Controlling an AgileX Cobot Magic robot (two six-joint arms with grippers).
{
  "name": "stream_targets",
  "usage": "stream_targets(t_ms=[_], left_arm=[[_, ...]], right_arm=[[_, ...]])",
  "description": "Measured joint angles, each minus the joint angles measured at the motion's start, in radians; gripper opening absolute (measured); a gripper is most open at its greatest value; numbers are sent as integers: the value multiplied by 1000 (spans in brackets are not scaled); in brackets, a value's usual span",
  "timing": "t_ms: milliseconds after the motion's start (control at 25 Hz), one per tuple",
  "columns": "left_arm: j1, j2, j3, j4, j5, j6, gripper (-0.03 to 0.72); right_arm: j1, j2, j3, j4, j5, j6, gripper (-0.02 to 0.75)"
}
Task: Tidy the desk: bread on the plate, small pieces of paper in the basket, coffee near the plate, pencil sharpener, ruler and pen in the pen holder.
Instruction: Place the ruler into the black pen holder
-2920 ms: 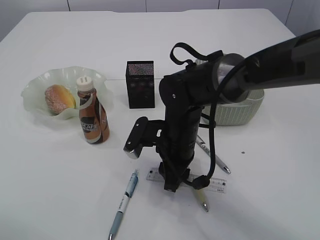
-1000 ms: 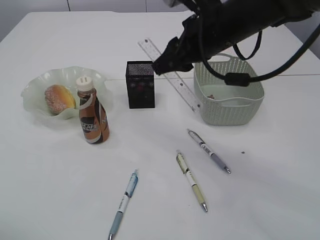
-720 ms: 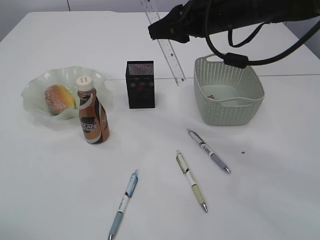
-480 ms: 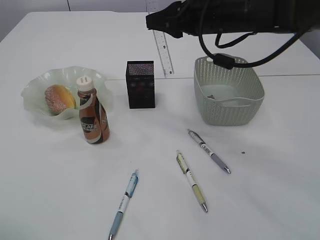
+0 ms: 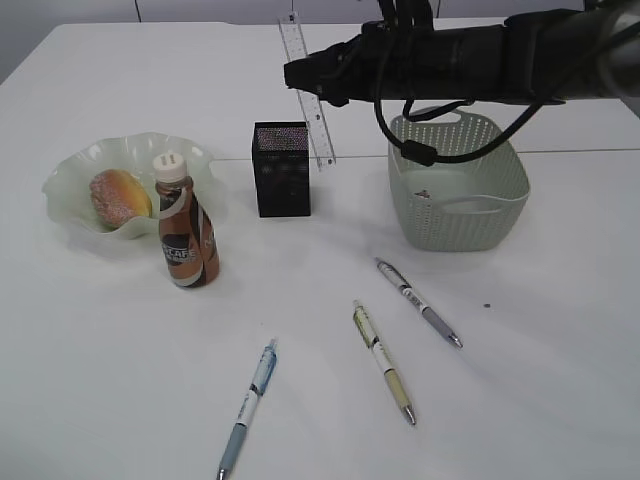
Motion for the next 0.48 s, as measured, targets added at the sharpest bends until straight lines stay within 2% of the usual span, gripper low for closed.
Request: stream_targets(t_ms=[480], left_arm=[[0, 0, 0, -2, -24, 0, 382]], right_arm=[[0, 191, -266, 2, 0, 9, 267]])
